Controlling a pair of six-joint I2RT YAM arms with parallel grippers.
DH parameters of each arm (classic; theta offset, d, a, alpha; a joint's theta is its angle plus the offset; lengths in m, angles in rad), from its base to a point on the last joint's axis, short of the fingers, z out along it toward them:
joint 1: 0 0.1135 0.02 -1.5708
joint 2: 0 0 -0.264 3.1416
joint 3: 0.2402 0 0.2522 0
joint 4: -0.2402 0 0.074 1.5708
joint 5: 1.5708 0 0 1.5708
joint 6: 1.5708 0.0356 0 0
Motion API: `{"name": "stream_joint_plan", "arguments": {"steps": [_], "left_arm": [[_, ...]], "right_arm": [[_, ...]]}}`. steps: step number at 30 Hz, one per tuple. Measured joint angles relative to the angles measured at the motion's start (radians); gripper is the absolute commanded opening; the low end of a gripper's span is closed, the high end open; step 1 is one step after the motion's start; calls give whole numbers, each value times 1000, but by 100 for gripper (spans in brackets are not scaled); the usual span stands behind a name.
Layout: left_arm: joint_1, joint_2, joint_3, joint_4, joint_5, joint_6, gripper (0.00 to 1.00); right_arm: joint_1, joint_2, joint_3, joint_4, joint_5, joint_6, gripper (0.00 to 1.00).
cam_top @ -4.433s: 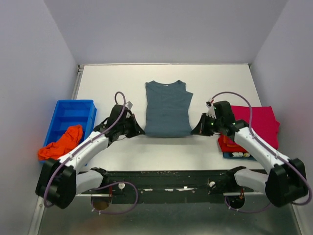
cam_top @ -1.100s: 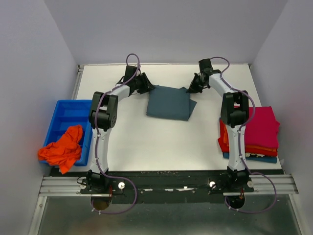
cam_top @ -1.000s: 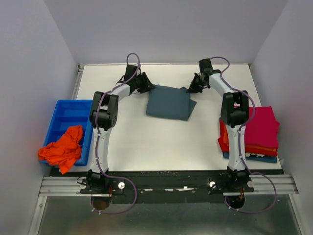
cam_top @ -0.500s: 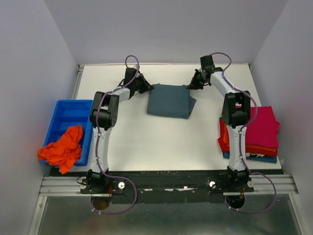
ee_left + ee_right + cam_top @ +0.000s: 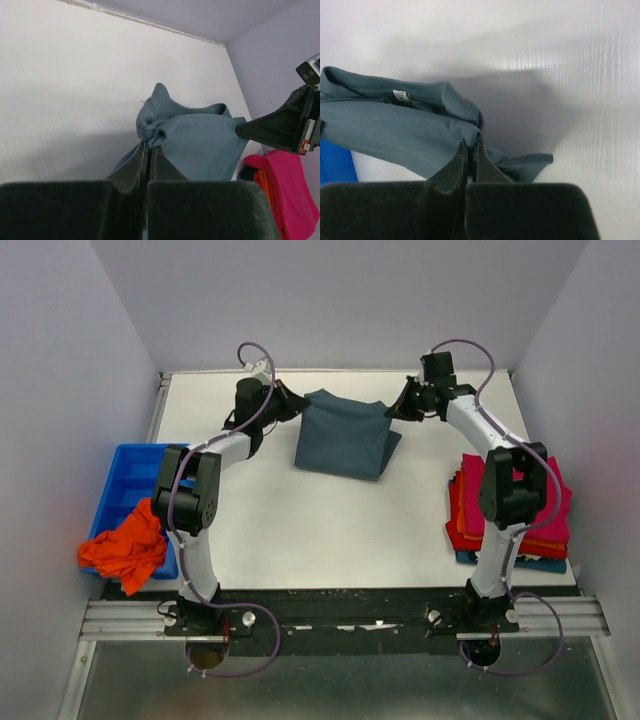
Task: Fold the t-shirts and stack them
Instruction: Put the neatly folded tshirt into the corner of the board with both arms
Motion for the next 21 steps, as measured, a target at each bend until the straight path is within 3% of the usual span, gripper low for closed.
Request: {"name": "stream_joint_plan", "arguments": {"steps": [11, 21], "left_arm": [[-74, -220, -165, 10, -60, 37, 0], [-391, -454, -191, -74, -314, 50, 0]], "right_arm": [[4, -296, -202, 38, 19, -10, 1], [-54, -646, -277, -136, 270, -37, 1]]}}
